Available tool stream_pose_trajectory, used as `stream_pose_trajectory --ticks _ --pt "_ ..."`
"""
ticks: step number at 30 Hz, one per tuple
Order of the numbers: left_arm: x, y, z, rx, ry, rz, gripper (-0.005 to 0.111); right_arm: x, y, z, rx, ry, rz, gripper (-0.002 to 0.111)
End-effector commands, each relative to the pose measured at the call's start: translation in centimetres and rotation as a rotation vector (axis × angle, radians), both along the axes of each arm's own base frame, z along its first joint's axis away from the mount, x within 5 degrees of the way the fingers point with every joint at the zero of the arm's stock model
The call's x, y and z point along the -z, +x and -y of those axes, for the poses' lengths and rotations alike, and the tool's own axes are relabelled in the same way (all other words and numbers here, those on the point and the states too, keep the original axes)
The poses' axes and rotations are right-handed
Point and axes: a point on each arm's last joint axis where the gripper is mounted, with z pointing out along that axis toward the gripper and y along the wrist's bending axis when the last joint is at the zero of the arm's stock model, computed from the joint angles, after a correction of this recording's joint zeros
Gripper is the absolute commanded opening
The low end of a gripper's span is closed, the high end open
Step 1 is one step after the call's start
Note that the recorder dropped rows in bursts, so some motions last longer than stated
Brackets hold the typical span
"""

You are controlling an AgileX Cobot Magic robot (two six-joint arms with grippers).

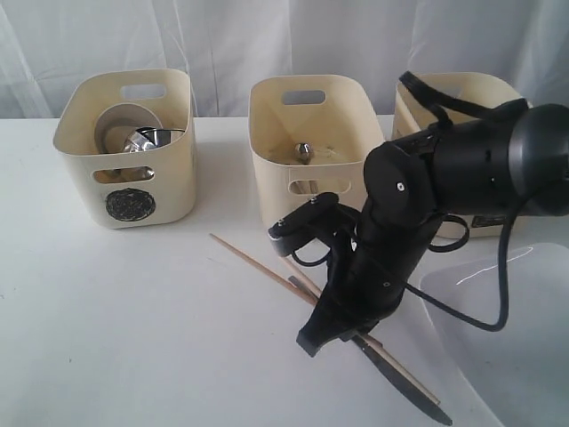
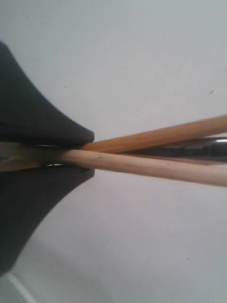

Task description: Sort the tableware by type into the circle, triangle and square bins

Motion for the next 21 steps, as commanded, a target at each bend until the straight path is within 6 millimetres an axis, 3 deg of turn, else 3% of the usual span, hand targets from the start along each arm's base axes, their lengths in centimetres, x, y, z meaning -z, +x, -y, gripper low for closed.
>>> stream_pose_trajectory --ticks 1,9,21 --pt "0.1 0.0 0.1 0.006 -0.008 0.006 0.0 -2.0 -0.6 0.3 0.004 0.022 0.029 0.0" --pt "0.1 0.0 0.1 0.006 -0.008 0.006 0.0 -5.7 -0.8 0.4 -0.002 0.052 0.083 0.0" --pt "0.0 0.0 0.0 0.003 -0.008 0.017 0.0 -12.3 1.4 -0.5 -0.01 0.102 0.223 0.0"
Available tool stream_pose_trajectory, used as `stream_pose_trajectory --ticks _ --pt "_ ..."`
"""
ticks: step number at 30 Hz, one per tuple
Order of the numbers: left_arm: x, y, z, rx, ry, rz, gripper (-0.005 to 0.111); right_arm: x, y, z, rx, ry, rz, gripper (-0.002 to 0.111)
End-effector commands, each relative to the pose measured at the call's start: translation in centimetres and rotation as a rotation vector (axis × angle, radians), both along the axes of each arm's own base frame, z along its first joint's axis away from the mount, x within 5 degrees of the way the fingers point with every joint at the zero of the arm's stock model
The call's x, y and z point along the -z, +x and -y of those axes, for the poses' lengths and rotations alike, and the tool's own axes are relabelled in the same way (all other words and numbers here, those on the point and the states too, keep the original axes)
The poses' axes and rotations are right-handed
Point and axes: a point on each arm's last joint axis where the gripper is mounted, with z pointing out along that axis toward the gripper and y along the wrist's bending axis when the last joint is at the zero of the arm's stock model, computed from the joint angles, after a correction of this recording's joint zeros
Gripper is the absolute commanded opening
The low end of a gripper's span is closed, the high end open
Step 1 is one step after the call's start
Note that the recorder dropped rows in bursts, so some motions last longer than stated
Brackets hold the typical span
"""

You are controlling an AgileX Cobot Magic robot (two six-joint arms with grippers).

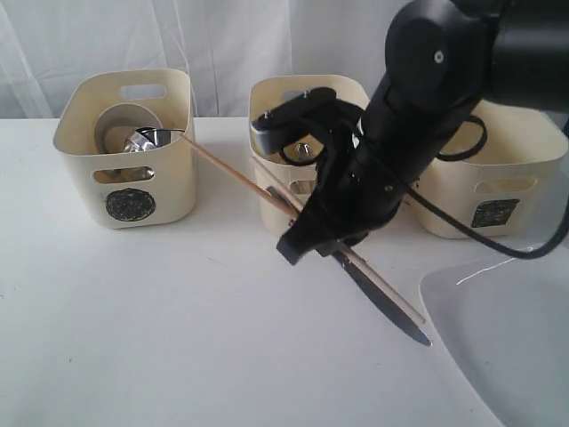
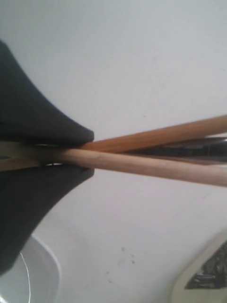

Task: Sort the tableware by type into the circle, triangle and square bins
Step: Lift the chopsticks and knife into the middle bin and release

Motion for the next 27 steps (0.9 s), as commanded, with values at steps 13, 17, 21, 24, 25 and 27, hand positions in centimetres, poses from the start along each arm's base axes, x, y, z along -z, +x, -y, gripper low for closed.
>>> stream_pose_trajectory --ticks 13,17,21,24,25,27 --pt "0.0 0.0 0.0 0.003 -0.008 0.021 0.0 -8.6 7.6 2.7 0.201 0.176 0.619 0.0" --pt "0.0 0.0 0.0 0.003 -0.008 0.021 0.0 -7.9 9.9 3.6 0.257 0.237 0.688 0.0" --pt "0.0 0.0 0.0 0.003 -0.008 0.021 0.0 -6.8 11.7 3.5 0.272 0.283 0.75 0.0" --pt "0.0 0.0 0.0 0.003 -0.008 0.021 0.0 -5.7 13.0 3.2 0.27 0.305 0.797 0.0" --pt "0.0 0.0 0.0 0.003 -0.008 0.021 0.0 -5.2 13.4 3.1 0.268 0.314 0.812 0.0" --pt "0.0 0.0 0.0 0.003 -0.008 0.021 0.0 -4.4 14.2 2.8 0.254 0.323 0.851 0.0"
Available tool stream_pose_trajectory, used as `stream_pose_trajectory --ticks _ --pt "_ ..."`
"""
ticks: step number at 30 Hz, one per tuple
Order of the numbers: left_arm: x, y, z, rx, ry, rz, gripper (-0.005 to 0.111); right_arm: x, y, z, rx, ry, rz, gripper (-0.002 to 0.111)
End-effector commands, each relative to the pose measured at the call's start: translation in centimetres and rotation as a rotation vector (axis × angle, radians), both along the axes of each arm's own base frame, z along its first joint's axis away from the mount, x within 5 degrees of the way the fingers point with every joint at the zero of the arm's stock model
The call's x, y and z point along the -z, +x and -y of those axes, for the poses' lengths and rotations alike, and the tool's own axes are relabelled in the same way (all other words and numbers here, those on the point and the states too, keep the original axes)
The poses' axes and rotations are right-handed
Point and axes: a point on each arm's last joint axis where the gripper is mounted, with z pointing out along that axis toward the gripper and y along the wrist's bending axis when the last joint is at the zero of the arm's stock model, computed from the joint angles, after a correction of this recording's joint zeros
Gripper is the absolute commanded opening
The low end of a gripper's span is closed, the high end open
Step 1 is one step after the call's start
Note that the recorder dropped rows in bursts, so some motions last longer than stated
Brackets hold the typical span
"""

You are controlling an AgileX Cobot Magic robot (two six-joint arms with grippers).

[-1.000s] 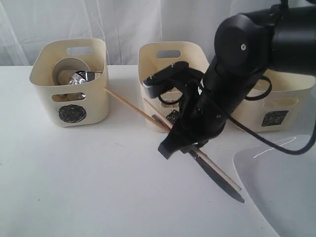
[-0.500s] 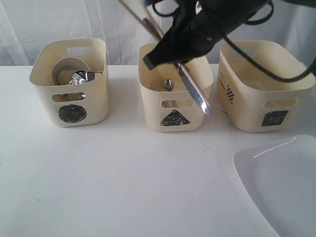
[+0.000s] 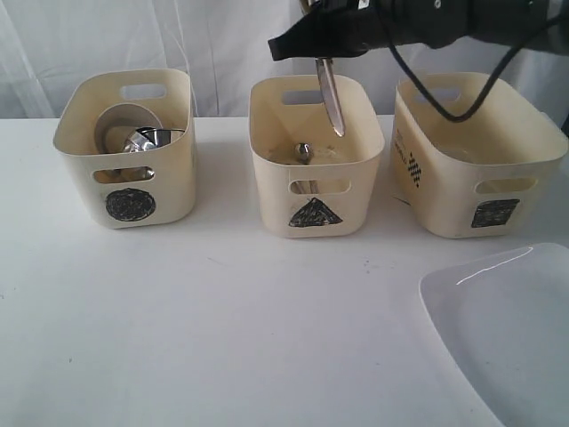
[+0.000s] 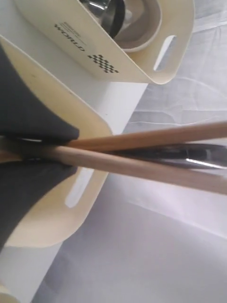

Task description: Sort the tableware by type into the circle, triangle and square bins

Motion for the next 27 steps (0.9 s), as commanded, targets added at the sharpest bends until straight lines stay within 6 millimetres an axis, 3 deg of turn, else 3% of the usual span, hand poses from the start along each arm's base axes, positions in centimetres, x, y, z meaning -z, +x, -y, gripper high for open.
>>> stream_pose_trajectory --ticks 1,9,20,22,24,27 --pt "0.1 0.0 0.0 0.006 -0.008 0.008 0.0 1.2 2.0 -0.2 -0.003 0.026 0.117 0.0" --pt "0.1 0.0 0.0 0.006 -0.008 0.008 0.0 6.3 4.4 -1.0 -0.01 0.019 0.102 0.0" --pt "0.1 0.0 0.0 0.006 -0.008 0.008 0.0 10.7 6.0 1.1 0.041 -0.017 -0.011 0.0" --pt "0.1 0.0 0.0 0.006 -0.008 0.008 0.0 11.2 5.9 1.1 0.042 -0.023 -0.036 0.004" --pt "0.1 0.0 0.0 0.006 -0.008 0.008 0.0 11.6 5.8 1.1 0.049 -0.023 -0.075 0.02" --pt "0.1 0.0 0.0 0.006 -0.008 0.008 0.0 11.5 5.8 1.2 0.05 -0.025 -0.081 0.033"
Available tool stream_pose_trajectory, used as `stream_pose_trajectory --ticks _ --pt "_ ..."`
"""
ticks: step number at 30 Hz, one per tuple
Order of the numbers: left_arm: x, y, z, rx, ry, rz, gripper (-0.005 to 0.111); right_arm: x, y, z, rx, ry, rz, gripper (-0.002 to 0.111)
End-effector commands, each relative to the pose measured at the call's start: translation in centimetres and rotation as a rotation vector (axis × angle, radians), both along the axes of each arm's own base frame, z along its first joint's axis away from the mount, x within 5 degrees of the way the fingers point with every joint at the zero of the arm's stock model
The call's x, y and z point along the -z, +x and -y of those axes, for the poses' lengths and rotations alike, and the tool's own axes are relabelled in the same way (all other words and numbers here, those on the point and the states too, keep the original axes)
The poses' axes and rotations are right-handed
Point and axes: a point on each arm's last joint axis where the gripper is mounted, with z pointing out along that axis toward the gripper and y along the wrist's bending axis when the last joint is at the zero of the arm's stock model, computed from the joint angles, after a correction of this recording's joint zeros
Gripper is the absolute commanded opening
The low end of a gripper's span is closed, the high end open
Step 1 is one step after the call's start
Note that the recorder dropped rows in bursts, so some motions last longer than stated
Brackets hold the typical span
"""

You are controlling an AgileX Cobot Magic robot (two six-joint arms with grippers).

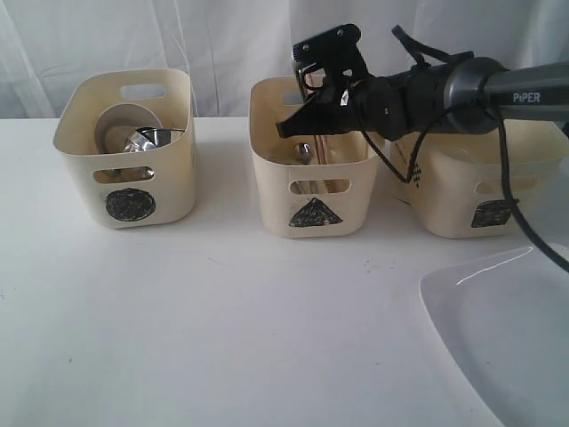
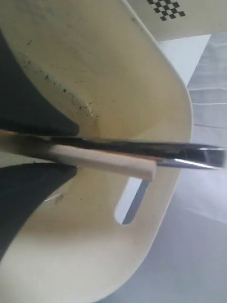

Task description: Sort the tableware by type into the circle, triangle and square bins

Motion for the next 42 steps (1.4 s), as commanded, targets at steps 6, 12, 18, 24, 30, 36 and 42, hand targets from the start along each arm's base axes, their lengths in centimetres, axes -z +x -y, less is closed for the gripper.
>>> stream_pose_trajectory --ticks 6,12,18,24,30,36,42 --pt "0.1 0.0 0.1 0.006 -0.008 0.006 0.0 -3.9 -0.8 0.4 0.006 0.024 0.073 0.041" --pt "0.1 0.0 0.1 0.006 -0.008 0.006 0.0 -11.5 -3.8 1.2 0.01 0.05 0.172 0.041" --pt "0.1 0.0 0.1 0.006 -0.008 0.006 0.0 -17.4 -9.1 3.2 0.011 -0.102 0.106 0.038" --pt "0.1 0.0 0.1 0.006 -0.008 0.006 0.0 -19.0 -14.1 8.2 0.213 -0.52 -0.161 0.018" --pt "0.1 0.0 0.1 0.006 -0.008 0.006 0.0 -17.1 -15.2 15.5 0.58 -0.493 -0.388 0.008" --pt "0.1 0.0 0.1 0.006 -0.008 0.006 0.0 -11.4 -16.5 20.6 0.583 -0.082 -0.704 0.002" --pt "0.1 0.0 0.1 0.006 -0.008 0.006 0.0 -6.0 -18.0 19.4 0.259 0.174 -0.918 0.002"
